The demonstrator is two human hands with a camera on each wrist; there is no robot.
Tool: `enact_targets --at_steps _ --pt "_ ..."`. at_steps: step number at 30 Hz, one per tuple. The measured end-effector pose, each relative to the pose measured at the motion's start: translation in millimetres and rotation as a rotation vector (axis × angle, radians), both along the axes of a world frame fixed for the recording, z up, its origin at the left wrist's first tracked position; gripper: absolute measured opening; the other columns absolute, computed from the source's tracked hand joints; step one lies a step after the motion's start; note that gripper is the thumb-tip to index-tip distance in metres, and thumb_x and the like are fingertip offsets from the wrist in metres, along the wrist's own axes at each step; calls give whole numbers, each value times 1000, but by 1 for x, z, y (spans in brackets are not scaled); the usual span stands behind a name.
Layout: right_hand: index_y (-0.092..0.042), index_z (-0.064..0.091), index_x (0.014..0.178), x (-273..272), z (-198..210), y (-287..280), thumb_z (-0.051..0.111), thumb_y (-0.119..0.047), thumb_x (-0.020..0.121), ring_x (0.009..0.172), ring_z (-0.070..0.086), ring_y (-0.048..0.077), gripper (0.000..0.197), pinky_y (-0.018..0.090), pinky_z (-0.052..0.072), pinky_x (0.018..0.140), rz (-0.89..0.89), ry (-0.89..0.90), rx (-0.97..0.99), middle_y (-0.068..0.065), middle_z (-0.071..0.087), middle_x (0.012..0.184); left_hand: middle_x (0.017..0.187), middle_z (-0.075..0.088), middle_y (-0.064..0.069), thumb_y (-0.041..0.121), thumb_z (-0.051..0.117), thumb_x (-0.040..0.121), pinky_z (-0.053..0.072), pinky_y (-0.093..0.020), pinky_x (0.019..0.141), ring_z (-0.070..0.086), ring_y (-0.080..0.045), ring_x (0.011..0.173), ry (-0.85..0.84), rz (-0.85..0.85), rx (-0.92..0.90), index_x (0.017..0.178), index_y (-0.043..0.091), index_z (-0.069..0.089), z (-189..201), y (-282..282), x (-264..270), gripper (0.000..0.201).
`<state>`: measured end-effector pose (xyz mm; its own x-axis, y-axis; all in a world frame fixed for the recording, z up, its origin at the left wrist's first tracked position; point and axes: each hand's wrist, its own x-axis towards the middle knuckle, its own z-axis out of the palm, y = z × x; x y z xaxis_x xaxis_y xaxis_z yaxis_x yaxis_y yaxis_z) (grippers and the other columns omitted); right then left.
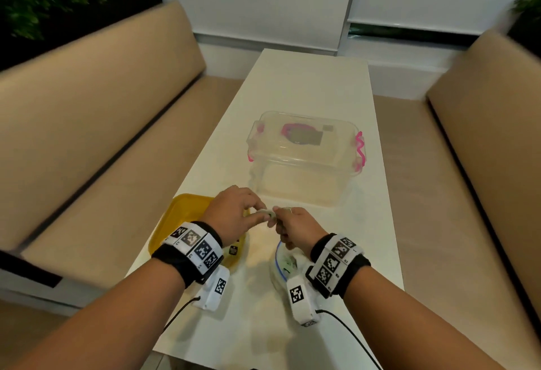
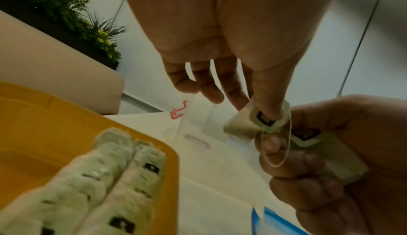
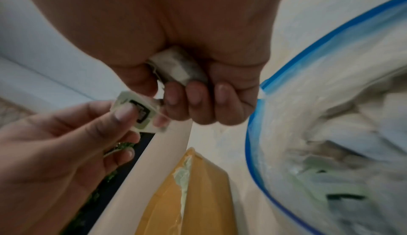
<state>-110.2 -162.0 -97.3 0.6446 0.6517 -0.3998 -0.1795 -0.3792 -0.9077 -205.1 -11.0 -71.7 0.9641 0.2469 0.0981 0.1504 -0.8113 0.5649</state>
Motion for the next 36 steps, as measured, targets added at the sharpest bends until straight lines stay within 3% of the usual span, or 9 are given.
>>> enact_targets --at_steps 3,7,10,14,17,19,22,28,36 --pt "-19 64 86 -5 3 20 52 -19 90 55 42 13 12 27 35 58 -57 -267 6 -7 49 62 78 68 9 33 71 87 44 -24 68 59 -10 75 26 80 -117 89 25 75 8 28 -6 9" --pt "-20 66 93 -16 7 54 70 -21 81 55 46 2 12 20 39 57 79 -412 64 -17 53 57 74 65 4 31 72 86 50 -28 68 61 -13 72 8 63 -209 90 30 71 13 59 -16 4" --pt "-19 66 82 -23 7 81 71 -20 82 64 56 12 5 35 50 66 79 -440 61 0 65 71 72 64 5 30 73 86 50 -26 66 59 -10 69 -19 60 -238 87 30 69 18 81 -23 4" --pt "-18 65 77 -32 2 105 70 -21 83 60 53 13 9 35 49 62 114 -458 -8 1 61 68 74 64 6 28 73 85 48 -25 65 59 -12 71 42 27 -157 84 26 67 24 110 -29 6" --pt "-22 62 90 -36 -2 116 66 -23 84 61 52 11 7 32 45 61 108 -475 -65 -3 60 72 79 63 13 33 71 86 44 -23 65 56 -7 70 153 -16 -62 83 31 64 20 129 -28 8" --pt "-21 50 103 -39 -3 119 58 -22 83 59 49 13 21 28 42 57 60 -423 -69 -1 54 80 86 65 14 36 68 88 43 -24 66 58 -8 75 244 -39 63 86 33 65 18 140 -24 5" --pt "-16 36 93 -38 -4 120 49 -11 87 60 40 16 15 25 38 53 -43 -301 -29 5 43 81 91 68 11 32 71 87 42 -23 69 59 -11 82 376 -66 230 91 29 70 9 151 -15 6" --pt "-19 49 68 -39 -11 113 49 -28 81 64 48 21 15 39 44 66 -60 -286 -81 4 53 67 84 70 6 26 75 81 54 -29 72 66 -16 80 559 -62 355 79 25 71 -16 150 5 4" --pt "-22 66 75 -45 -25 99 75 -21 82 68 62 14 12 38 57 74 -107 -370 -68 2 68 74 77 69 1 33 75 79 58 -33 73 66 -21 72 597 19 509 80 20 71 -36 141 25 15"
